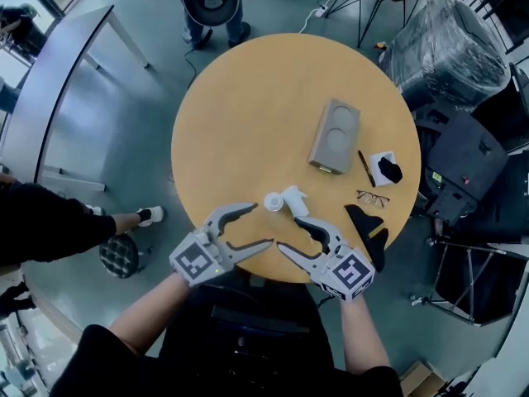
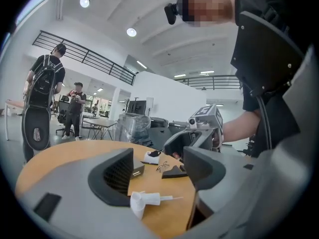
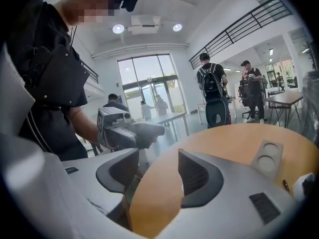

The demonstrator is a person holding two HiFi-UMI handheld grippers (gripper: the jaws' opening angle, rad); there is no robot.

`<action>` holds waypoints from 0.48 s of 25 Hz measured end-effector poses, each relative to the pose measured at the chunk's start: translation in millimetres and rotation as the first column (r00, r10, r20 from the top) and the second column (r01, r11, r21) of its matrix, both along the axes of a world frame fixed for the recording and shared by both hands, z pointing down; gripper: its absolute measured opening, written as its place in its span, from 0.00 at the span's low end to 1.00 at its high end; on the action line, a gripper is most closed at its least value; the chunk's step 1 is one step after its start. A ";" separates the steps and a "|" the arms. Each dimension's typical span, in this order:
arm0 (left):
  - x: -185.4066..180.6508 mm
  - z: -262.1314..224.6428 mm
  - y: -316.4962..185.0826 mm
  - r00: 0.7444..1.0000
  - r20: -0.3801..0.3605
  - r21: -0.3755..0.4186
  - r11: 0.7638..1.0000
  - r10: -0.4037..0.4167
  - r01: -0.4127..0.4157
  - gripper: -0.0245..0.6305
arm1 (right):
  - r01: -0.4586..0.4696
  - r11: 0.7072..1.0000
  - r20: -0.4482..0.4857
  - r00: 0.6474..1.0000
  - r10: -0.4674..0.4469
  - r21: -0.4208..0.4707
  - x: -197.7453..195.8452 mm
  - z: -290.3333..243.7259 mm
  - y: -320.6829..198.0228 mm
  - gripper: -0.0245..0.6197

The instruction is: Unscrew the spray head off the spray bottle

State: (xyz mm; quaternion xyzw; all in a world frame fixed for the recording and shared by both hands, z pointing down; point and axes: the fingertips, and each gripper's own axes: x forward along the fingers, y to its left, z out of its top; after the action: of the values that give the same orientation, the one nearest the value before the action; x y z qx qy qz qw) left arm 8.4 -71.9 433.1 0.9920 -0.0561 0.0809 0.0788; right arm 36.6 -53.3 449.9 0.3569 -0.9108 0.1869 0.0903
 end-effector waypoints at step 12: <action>-5.8 -83.9 35.8 0.999 -0.051 -0.025 1.000 -0.007 0.006 0.36 | -0.029 0.981 0.115 0.993 0.006 0.191 1.4 -115.1 19.2 0.41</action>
State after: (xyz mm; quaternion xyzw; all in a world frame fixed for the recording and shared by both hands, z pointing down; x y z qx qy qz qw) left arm 2.6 -36.1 349.2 0.9926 -0.0561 0.0558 0.0926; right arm 38.0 -34.1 334.8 0.3607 -0.9251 0.1187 0.0014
